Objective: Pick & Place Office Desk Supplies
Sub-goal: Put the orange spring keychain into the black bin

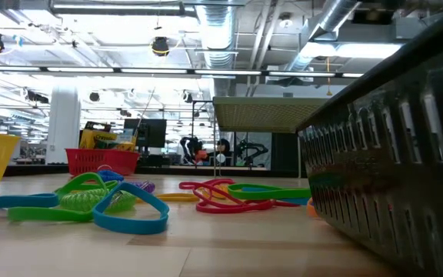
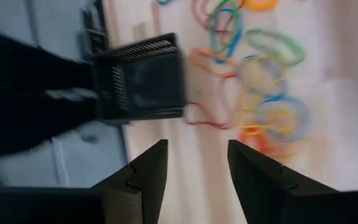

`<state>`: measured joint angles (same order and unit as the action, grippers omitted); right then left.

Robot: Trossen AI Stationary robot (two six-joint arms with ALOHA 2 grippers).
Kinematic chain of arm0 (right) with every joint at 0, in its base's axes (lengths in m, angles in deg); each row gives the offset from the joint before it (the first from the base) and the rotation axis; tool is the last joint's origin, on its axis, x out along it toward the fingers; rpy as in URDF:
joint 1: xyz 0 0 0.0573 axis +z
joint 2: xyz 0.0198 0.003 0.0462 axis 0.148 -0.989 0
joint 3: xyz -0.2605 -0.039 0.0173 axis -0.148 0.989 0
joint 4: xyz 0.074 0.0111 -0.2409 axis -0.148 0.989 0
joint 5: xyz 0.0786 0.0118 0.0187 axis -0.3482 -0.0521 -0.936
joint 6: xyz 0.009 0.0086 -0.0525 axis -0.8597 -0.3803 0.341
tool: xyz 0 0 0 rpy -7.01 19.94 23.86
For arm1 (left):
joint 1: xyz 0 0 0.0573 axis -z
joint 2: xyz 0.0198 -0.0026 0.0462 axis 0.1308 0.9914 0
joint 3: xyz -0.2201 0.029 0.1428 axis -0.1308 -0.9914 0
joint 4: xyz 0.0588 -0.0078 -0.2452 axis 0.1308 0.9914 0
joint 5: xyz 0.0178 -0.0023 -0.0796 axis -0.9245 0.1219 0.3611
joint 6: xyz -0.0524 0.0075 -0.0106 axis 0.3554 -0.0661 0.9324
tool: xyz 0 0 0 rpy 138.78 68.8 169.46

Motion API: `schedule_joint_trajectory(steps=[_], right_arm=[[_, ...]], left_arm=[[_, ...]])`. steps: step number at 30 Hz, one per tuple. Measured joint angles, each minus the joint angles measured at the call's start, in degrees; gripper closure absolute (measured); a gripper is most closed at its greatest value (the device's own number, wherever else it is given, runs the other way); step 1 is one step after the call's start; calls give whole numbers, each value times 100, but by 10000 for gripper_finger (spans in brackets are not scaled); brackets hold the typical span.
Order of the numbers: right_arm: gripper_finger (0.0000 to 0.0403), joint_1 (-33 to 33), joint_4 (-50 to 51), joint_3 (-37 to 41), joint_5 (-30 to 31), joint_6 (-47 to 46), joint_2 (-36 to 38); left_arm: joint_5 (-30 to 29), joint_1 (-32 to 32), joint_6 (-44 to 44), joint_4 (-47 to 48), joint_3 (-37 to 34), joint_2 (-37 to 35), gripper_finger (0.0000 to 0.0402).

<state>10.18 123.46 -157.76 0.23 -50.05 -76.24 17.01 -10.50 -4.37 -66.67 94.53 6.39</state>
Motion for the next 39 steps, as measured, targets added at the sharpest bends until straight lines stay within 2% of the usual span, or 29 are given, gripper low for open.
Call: schedule_joint_trajectory(steps=[4, 7, 10, 15, 21, 23, 25, 29, 32, 39], right_arm=[[239, 597, -1203, 1017, 639, -1834, 771], [239, 1112, -1967, 1492, 1595, -2937, 1180], [239, 1654, -2302, 1680, 2599, -3688, 1399], [239, 2456, -2113, 1710, 3858, -4748, 1516], [239, 2957, -1109, 1712, 4545, -6500, 1519], [239, 2950, -529, 1712, 4527, -7165, 1519], [239, 2849, 91, 1711, 4234, -7756, 1516], [239, 2413, 662, 1712, 3560, -7903, 1501], [239, 1921, 611, 1712, 3156, -7117, 1501], [231, 700, 249, 1712, 1937, -3920, 1333]], left_arm=[[-344, 248, -747, 1112, 733, 268, 257], [-769, 322, -1331, 2663, 1390, 455, 261], [-1134, 376, -1742, 4152, 2016, 679, 261], [-1609, 464, -1893, 6158, 2795, 966, 259], [-1649, 809, -1500, 7136, 2973, 1240, 259], [-1708, 934, -1425, 7158, 2973, 1345, 259], [-1859, 1062, -1415, 7142, 2973, 1438, 259], [-2067, 1147, -1408, 6978, 2973, 1601, 259], [-2071, 1145, -1410, 6802, 2973, 1716, 259], [-2091, 1054, -1423, 6393, 2973, 1826, 258]])
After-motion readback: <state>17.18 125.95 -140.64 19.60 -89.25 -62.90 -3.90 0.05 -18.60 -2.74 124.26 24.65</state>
